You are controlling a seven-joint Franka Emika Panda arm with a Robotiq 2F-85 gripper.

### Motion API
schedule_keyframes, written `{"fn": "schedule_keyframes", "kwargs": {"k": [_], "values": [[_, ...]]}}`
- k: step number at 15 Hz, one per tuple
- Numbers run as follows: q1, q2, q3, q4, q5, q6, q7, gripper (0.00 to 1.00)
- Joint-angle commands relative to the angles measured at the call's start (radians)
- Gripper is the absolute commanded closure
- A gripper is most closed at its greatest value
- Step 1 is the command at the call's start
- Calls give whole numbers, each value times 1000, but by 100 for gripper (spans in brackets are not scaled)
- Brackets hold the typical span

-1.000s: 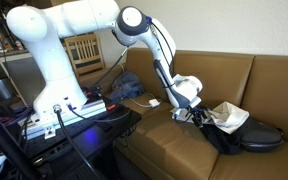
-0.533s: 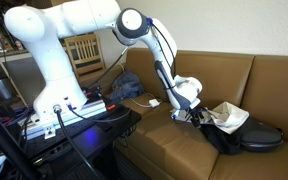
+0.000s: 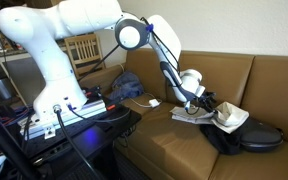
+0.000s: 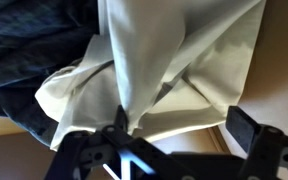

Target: Move the clothing to the left side of the sofa

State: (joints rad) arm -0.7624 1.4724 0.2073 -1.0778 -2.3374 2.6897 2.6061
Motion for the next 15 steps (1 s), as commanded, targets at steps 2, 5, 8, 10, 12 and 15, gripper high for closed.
{"fn": "schedule_keyframes", "kwargs": {"k": [2, 5, 8, 10, 12, 15], "values": [[-35, -28, 30, -163, -11, -94, -6, 25], [22, 2, -54, -99, 196, -27, -105, 41], [47, 2, -107, -58, 405, -4, -213, 61], [73, 0, -146, -38, 522, 5, -263, 75], [104, 0, -189, -26, 628, 8, -300, 89], [146, 0, -243, -19, 773, 11, -349, 100]]}}
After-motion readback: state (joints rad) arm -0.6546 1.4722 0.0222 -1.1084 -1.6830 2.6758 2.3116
